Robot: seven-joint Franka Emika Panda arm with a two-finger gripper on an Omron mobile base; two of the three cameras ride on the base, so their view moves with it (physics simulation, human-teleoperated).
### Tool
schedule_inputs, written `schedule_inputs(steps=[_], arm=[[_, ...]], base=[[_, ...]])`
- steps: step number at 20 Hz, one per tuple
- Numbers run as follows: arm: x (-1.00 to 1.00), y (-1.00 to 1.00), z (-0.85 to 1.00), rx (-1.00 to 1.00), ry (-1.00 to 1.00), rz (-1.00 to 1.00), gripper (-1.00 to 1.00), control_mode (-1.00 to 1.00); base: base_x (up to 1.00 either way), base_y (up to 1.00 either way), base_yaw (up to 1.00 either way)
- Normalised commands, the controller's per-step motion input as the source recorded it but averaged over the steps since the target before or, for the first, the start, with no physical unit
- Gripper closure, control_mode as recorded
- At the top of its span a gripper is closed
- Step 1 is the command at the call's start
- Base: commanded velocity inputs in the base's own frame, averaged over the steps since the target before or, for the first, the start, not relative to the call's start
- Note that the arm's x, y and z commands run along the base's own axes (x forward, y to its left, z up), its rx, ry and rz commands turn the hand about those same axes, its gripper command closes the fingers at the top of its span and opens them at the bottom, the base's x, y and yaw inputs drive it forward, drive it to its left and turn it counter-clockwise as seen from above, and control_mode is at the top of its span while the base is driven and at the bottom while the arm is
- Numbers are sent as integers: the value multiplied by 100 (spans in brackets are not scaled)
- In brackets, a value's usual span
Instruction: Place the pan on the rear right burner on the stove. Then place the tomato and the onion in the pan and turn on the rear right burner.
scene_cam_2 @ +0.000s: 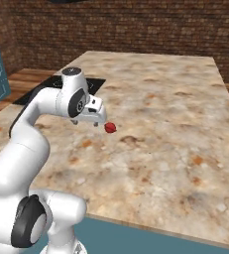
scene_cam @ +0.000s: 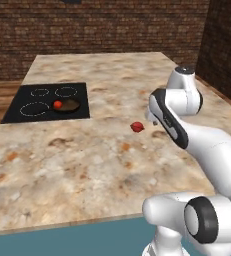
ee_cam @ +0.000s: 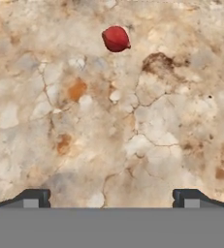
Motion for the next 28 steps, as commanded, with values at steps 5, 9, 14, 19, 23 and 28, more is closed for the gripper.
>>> schedule_inputs(steps=[5,9,14,19,23,28], arm=[[55,0,-17,0,0,5,-100,-100],[59,0,-23,0,0,4,-100,-100],[39,0,-28,0,0,4,-100,-100],[18,0,-36,0,1,2,-100,-100],[9,0,-36,-1,1,2,-100,-100],[21,0,-29,-3,0,1,-100,-100]], base=[[0,0,0],[0,0,0],[0,0,0],[0,0,0],[0,0,0],[0,0,0]])
